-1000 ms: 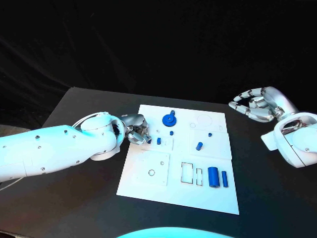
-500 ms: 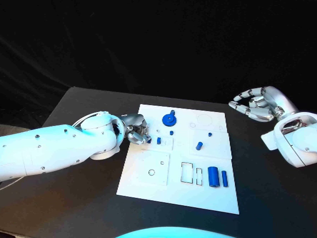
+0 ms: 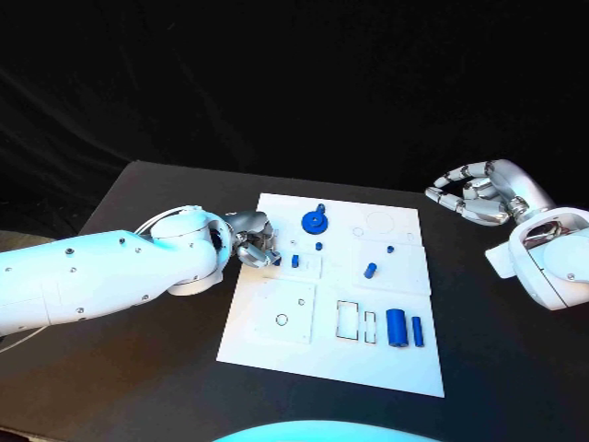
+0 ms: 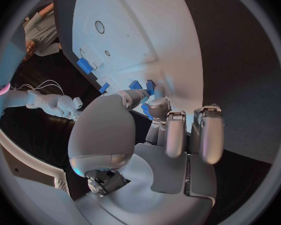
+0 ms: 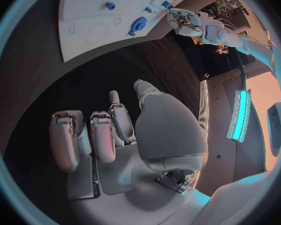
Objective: Assemble the parts on the task board
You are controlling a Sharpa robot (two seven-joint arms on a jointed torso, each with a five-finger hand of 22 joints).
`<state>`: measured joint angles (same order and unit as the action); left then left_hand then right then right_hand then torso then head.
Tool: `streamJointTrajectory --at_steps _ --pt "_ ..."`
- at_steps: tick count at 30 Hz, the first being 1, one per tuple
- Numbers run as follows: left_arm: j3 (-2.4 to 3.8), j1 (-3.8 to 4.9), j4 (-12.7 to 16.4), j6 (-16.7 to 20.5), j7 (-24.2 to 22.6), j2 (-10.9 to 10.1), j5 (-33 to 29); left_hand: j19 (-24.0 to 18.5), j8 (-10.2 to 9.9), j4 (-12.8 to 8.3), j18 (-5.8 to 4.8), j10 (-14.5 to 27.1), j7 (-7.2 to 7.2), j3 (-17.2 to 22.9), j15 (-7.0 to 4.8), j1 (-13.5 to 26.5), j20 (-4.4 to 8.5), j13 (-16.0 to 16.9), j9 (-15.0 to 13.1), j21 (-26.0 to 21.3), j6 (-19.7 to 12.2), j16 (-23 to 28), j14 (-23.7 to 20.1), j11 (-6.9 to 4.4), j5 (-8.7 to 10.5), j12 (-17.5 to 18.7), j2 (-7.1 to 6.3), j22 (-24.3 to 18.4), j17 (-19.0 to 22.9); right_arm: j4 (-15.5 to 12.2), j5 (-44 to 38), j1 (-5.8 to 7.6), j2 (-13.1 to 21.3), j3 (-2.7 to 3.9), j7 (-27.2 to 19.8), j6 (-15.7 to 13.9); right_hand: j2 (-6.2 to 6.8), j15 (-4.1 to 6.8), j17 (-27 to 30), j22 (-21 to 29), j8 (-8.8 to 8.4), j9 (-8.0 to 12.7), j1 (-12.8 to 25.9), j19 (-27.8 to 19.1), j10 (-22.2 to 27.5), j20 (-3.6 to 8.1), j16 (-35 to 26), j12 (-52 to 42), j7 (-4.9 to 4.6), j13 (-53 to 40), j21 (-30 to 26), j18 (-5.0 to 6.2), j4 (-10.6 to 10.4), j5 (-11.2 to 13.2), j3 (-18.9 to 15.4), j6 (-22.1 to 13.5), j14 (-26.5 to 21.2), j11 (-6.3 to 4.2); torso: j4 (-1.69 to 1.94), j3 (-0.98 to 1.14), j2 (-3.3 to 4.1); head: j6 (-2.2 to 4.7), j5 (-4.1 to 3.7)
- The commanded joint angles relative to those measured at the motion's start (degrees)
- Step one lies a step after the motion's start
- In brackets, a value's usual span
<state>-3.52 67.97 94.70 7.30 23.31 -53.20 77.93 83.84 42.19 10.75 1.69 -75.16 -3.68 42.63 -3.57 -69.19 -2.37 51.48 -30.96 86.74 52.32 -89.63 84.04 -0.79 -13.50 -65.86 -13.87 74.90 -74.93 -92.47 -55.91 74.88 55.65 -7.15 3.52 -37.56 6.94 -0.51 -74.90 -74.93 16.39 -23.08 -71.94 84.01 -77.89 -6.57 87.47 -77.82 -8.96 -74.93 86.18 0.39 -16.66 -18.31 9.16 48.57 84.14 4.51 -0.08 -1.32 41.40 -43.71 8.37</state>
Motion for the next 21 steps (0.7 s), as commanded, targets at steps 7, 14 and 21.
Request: streamJointTrajectory --at_steps 7,14,21 --pt "-0.26 -0.28 0.2 -2.9 0.4 0.7 -1.7 2.1 0.1 -9.5 -0.28 -0.6 0.12 10.2 -0.54 -0.2 0.22 0.1 -0.1 0.3 0.3 -0.4 6.0 -0.14 -0.27 -0.2 -0.16 10.3 -15.1 -0.1 -0.4 -0.03 0.0 0.0 -0.4 -0.1 0.02 0.46 -8.4 -12.1 0.28 -0.1 0.3 3.2 0.0 0.4 -0.2 0.1 0.06 -0.8 -0.3 0.8 0.0 -0.2 -0.3 0.3 4.3 -0.31 -0.05 0.02 0.04 -0.04 -0.03" --pt "-0.25 -0.27 -0.1 -3.0 1.2 0.8 -2.9 2.1 -0.1 -8.1 -0.29 -1.0 0.36 9.4 -0.62 0.8 0.23 0.3 -0.2 0.3 0.4 -0.4 6.0 -0.29 -0.15 -0.1 -0.65 10.3 -15.1 -0.1 -0.4 -0.03 0.1 0.0 -0.4 -0.1 0.02 0.46 -8.4 -12.1 0.28 -0.1 0.3 3.2 0.0 0.4 -0.2 0.1 0.06 -0.8 -0.3 0.8 0.0 -0.2 -0.3 0.3 4.3 -0.31 -0.04 0.05 0.02 -0.11 -0.13" --pt "-0.25 -0.26 -0.4 -2.8 2.0 1.0 -3.6 2.0 -0.1 -6.8 -0.29 -1.4 0.89 7.9 -0.91 1.8 0.26 0.3 -0.6 0.3 0.3 -0.4 6.0 -0.66 0.08 0.0 -1.31 10.3 -15.1 -0.2 -0.4 -0.03 0.1 0.0 -0.4 -0.2 0.02 0.46 -8.4 -12.1 0.28 -0.1 0.3 3.2 0.0 0.4 -0.2 0.1 0.06 -0.8 -0.3 0.8 0.0 -0.2 -0.3 0.3 4.3 -0.31 -0.04 0.05 0.05 -0.15 -0.15"
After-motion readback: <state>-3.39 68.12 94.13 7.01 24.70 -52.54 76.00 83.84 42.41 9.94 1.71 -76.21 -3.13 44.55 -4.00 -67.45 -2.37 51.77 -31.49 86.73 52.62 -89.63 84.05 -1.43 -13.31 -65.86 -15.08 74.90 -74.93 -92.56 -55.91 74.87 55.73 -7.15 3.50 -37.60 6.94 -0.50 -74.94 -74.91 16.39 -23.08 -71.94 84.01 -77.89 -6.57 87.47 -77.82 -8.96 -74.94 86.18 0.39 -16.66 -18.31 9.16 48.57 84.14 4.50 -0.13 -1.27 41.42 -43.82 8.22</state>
